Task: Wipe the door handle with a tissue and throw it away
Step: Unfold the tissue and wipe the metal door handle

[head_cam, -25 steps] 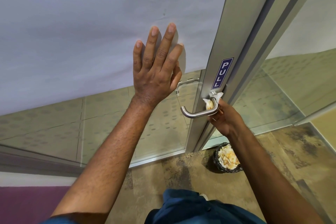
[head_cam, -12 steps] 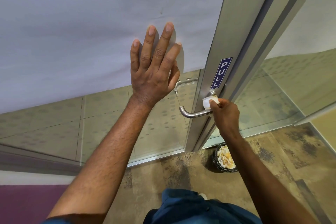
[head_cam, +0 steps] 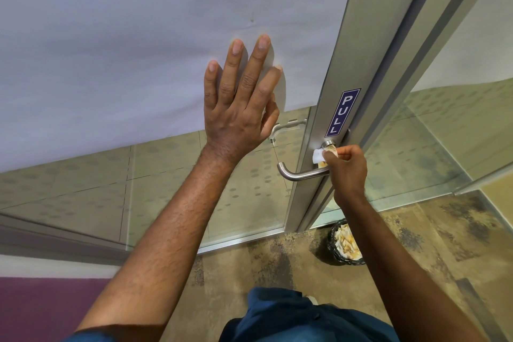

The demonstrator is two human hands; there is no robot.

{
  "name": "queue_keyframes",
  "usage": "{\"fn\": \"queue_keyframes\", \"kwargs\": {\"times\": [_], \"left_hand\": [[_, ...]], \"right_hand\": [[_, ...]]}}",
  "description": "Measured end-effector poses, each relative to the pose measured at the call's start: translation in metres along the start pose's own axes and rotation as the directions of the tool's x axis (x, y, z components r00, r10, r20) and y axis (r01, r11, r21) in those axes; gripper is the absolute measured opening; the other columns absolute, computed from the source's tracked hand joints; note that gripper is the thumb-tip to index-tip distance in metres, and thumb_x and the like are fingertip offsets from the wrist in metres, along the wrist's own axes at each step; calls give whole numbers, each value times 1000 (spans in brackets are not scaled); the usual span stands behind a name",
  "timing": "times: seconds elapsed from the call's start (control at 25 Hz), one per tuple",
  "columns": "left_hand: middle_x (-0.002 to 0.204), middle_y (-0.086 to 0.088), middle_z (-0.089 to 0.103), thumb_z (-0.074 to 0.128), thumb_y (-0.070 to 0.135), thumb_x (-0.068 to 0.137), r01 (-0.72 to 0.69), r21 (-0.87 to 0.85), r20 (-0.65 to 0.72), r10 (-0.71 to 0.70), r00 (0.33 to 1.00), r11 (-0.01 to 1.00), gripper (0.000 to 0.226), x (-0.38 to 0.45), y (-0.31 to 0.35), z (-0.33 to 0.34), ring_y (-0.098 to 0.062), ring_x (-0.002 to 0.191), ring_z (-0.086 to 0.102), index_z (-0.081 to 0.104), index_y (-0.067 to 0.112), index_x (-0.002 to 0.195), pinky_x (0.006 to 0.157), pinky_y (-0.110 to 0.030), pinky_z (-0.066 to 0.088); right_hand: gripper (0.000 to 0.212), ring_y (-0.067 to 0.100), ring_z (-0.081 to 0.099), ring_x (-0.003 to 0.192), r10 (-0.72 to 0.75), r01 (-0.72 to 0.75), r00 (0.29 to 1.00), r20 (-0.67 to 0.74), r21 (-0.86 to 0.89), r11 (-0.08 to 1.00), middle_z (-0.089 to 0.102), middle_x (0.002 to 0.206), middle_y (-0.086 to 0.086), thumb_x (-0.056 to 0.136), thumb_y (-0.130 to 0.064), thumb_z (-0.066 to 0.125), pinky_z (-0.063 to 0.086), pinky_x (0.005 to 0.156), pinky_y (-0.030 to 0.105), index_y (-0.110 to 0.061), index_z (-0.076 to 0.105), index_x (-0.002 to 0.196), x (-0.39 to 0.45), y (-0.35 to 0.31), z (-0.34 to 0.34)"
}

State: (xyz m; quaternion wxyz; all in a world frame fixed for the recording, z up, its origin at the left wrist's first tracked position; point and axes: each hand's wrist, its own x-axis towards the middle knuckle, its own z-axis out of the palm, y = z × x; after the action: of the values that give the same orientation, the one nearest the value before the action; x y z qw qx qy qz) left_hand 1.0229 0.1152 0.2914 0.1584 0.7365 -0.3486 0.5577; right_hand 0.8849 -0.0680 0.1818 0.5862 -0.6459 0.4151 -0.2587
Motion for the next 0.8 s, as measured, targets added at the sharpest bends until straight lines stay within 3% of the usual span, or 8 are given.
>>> {"fn": "queue_keyframes", "kwargs": {"times": [0.16, 0.24, 0.32, 0.44, 0.56, 0.68, 0.72, 0.8], "left_hand": [[164, -9, 38, 63, 21, 95, 3, 4, -7, -3, 1000, 1000, 46, 0, -1, 1, -23, 167, -2, 55, 21, 140, 137, -46, -1], [165, -8, 36, 62, 22, 96, 6, 7, -3, -6, 1000, 1000, 46, -1, -1, 1, -23, 167, -2, 54, 22, 141, 137, -46, -2], [165, -8, 35, 62, 22, 96, 8, 8, 2, -8, 1000, 1000, 47, -1, -1, 0, -22, 167, -3, 54, 22, 142, 137, -46, -2], [165, -8, 36, 61, 21, 96, 9, 7, 8, -9, 1000, 1000, 45, -1, 0, 0, -23, 167, -3, 55, 22, 141, 137, -46, -2], [166, -8, 35, 60, 22, 97, 8, 6, 11, -8, 1000, 1000, 43, 0, 0, 0, -23, 167, -3, 56, 22, 140, 137, -46, -2], [167, -7, 33, 60, 22, 97, 9, 5, 11, -9, 1000, 1000, 43, 0, -1, 0, -22, 167, -3, 56, 22, 139, 137, -46, -2], [167, -7, 33, 60, 22, 97, 10, 4, 11, -10, 1000, 1000, 43, 0, -1, 0, -22, 167, -3, 56, 22, 139, 137, -46, -2], [167, -7, 32, 60, 22, 97, 9, 5, 10, -9, 1000, 1000, 42, 0, -1, 0, -22, 167, -3, 56, 22, 139, 137, -46, -2]], "right_hand": [[8, 27, 67, 90, 236, -247, 969, 75, 324, 913, 72, 100, 15, 93, -5, 71, 56, 83, 41, -6, 64, 96, 2, -3, -3], [20, 28, 69, 96, 340, -394, 919, 202, 408, 824, 74, 113, 21, 93, -4, 67, 54, 88, 40, 5, 70, 111, 6, -6, -7], [24, 26, 70, 98, 370, -485, 872, 322, 457, 746, 73, 123, 18, 97, -5, 62, 55, 90, 36, 4, 71, 117, 7, -10, -9], [31, 27, 70, 99, 402, -533, 846, 350, 544, 648, 69, 130, 18, 102, -8, 60, 54, 103, 42, 3, 66, 130, 5, -9, -12], [25, 32, 73, 113, 346, -403, 915, 206, 484, 777, 76, 122, 12, 100, -6, 64, 55, 108, 42, -4, 72, 123, -7, -2, -14], [30, 8, 74, 107, 66, -87, 990, 124, 165, 982, 81, 99, -18, 100, -8, 62, 58, 93, 28, -32, 79, 107, -21, 3, -18], [35, 2, 72, 106, -39, 29, 989, 140, 70, 997, 79, 106, -22, 101, -8, 60, 58, 95, 27, -37, 78, 109, -25, 6, -21], [35, 3, 63, 121, -212, 232, 962, 174, -99, 968, 68, 131, -14, 104, -7, 58, 52, 111, 35, -26, 71, 130, -28, 17, -26]]}}
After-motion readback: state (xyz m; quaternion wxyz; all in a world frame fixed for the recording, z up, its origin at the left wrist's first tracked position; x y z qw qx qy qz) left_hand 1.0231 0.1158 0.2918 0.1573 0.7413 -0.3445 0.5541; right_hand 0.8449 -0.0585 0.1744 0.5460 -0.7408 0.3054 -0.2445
